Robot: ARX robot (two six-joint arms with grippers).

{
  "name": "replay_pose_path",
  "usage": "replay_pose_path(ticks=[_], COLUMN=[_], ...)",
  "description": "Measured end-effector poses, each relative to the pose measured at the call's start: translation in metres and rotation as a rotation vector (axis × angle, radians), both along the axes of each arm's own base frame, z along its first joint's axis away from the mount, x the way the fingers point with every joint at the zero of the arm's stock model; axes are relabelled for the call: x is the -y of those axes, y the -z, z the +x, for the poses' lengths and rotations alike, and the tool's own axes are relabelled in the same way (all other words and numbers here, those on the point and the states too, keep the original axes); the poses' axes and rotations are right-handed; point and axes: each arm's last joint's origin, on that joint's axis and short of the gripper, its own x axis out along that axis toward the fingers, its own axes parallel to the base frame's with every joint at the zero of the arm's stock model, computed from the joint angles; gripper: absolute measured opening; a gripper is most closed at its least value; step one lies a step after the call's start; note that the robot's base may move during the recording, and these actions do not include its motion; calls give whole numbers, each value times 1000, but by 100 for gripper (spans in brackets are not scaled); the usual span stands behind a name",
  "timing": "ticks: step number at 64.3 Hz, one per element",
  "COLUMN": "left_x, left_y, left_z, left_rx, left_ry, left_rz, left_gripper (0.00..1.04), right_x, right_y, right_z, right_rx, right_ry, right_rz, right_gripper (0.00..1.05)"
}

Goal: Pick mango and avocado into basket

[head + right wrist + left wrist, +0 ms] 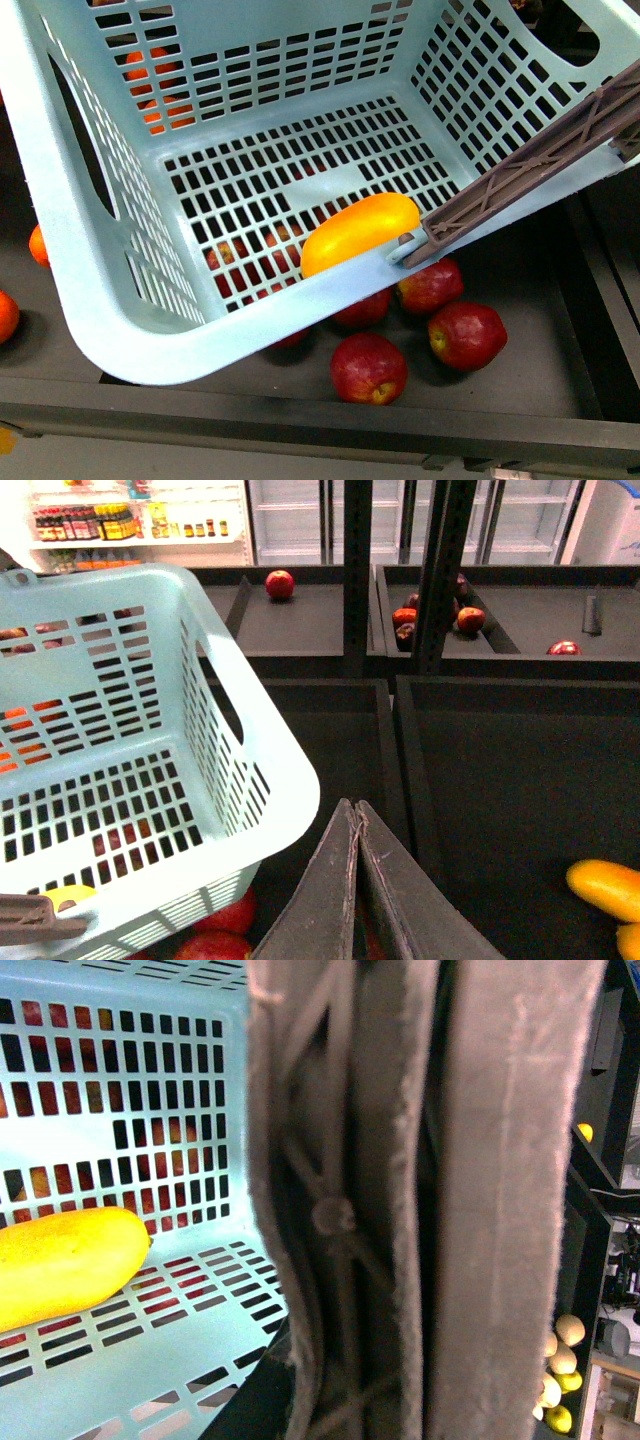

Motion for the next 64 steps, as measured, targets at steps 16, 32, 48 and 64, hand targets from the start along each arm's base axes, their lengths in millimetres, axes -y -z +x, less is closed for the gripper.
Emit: replay_pose_path(ticks=[16,32,48,64], left_x=[0,0,4,2], left_y=[0,0,0,0], left_z=[0,0,-3,-2], left_rx=[2,0,-5,-3], left_ry=[-3,0,20,8], left_rz=[3,0,-5,-4], left_gripper=[14,14,14,14], right_x=[0,0,0,0], right_y=[0,0,0,0], right_z=[-2,-2,-2,-2], right_rx=[6,6,7,5], right_ry=[0,0,5,3], right_rz=[0,0,1,1], right_gripper=[43,81,96,96])
